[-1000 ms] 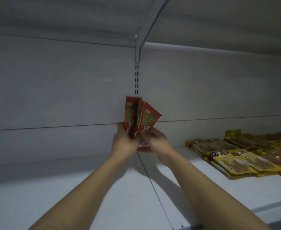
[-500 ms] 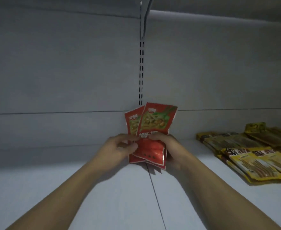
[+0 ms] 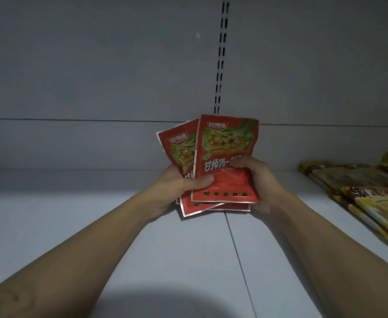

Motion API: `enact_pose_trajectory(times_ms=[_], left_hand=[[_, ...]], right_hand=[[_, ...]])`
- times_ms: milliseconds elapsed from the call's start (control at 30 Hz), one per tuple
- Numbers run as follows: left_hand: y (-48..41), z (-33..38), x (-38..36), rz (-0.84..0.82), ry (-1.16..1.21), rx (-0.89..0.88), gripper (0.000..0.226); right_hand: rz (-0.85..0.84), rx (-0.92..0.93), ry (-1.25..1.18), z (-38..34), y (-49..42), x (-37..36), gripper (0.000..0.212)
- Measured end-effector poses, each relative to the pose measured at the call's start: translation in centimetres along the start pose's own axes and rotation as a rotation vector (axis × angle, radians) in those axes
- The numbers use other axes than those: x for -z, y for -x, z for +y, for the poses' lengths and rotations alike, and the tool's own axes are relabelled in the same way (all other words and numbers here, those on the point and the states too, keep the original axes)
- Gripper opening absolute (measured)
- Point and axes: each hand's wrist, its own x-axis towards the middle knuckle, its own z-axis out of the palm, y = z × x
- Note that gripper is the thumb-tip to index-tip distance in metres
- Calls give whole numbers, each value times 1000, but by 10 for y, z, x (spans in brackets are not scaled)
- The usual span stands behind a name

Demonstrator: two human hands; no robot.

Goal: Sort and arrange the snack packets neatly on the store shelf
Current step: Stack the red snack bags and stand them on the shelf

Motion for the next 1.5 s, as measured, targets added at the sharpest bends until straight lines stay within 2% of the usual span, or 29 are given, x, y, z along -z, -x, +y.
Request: enact_pose_trajectory(times_ms=[100, 200, 267, 367, 467, 533, 667, 800, 900, 1067, 1200, 1267, 1300, 1400, 1433, 1500], left_hand=[[-1, -4, -1, 47, 52, 4, 58], [-5, -6, -3, 42, 157, 24, 56], [-5, -4, -6, 42, 209, 19, 56], [-5, -5, -13, 134, 251, -11, 63], [-6, -5, -17, 153, 345, 21, 60], [-7, -3, -16, 110, 419, 59, 53], [-8, -4, -17, 41, 369, 79, 51], [-12, -4, -16, 31, 339, 66, 50], [-13, -5, -16, 46, 302, 80, 52], [-13, -8, -20, 147, 246, 62, 57], [-11, -8, -22, 221, 204, 40, 60], [-12, -8, -22, 265, 187, 31, 55], [-13, -9, -22, 282, 183, 28, 50], [-13, -9, -26, 275, 172, 33, 42], [-12, -9, -29, 261, 167, 39, 41], [-9, -9, -31, 231, 162, 58, 41]], right_hand=[[59, 44, 63, 4, -2, -6, 68], [268, 178, 368, -1, -8, -14, 50], [333, 212, 578, -9, -8, -14, 56], [297, 145, 731, -21, 0, -11, 68], [232, 122, 678, -35, 4, -4, 56], [209, 118, 531, -42, 5, 4, 51], [124, 79, 273, -31, 9, 16, 62], [63, 114, 191, -22, 8, 17, 60], [72, 146, 244, -25, 11, 20, 59], [189, 223, 545, -19, 12, 12, 61], [423, 277, 753, -27, 11, 26, 27], [519, 260, 910, -35, 17, 39, 25], [558, 226, 992, -37, 20, 47, 31], [710, 5, 1287, -39, 28, 59, 89], [760, -44, 1413, -38, 31, 59, 98], [819, -17, 1636, -36, 38, 50, 86]])
